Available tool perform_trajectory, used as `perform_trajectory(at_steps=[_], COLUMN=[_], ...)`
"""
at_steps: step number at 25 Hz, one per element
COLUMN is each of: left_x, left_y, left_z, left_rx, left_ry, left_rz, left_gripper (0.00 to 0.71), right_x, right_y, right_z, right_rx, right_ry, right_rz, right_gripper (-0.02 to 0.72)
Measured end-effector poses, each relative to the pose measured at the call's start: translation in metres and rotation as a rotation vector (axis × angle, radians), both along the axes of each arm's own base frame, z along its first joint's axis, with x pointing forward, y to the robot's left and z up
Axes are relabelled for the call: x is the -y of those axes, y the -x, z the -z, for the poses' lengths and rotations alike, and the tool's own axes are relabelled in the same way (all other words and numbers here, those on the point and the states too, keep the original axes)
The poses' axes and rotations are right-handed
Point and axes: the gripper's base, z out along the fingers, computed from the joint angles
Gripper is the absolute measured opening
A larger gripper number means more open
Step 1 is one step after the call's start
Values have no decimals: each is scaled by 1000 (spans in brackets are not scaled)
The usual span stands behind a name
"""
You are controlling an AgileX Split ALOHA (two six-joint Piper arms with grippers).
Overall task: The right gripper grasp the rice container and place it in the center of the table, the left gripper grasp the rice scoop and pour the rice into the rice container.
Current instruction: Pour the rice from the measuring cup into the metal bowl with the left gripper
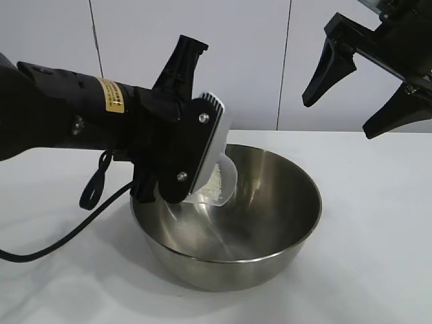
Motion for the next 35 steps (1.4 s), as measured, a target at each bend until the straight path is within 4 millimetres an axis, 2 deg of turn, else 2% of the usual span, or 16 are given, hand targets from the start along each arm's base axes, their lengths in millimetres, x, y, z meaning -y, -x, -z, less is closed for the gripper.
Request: perform_trajectory(at_steps=[4, 8, 20, 27, 35], left_x=[5, 9, 16, 24, 24], left_y=[-2, -4, 3, -4, -5], left_z=[4, -1, -2, -13, -15], left_rx=[59, 141, 278, 348, 505], left_ry=[-41, -80, -189, -208, -322], left_rz=[54, 104, 288, 319, 382], left_gripper=[8, 8, 8, 8, 8], right_x=[0, 0, 1, 1, 1], right_y=[0, 1, 3, 3, 3], right_z=[0, 1, 2, 2, 2], right_rx=[-2, -14, -26, -27, -30], right_ry=[3, 6, 29, 29, 29], right_rz=[-3, -11, -29, -30, -31], right_gripper=[641, 641, 641, 641, 641])
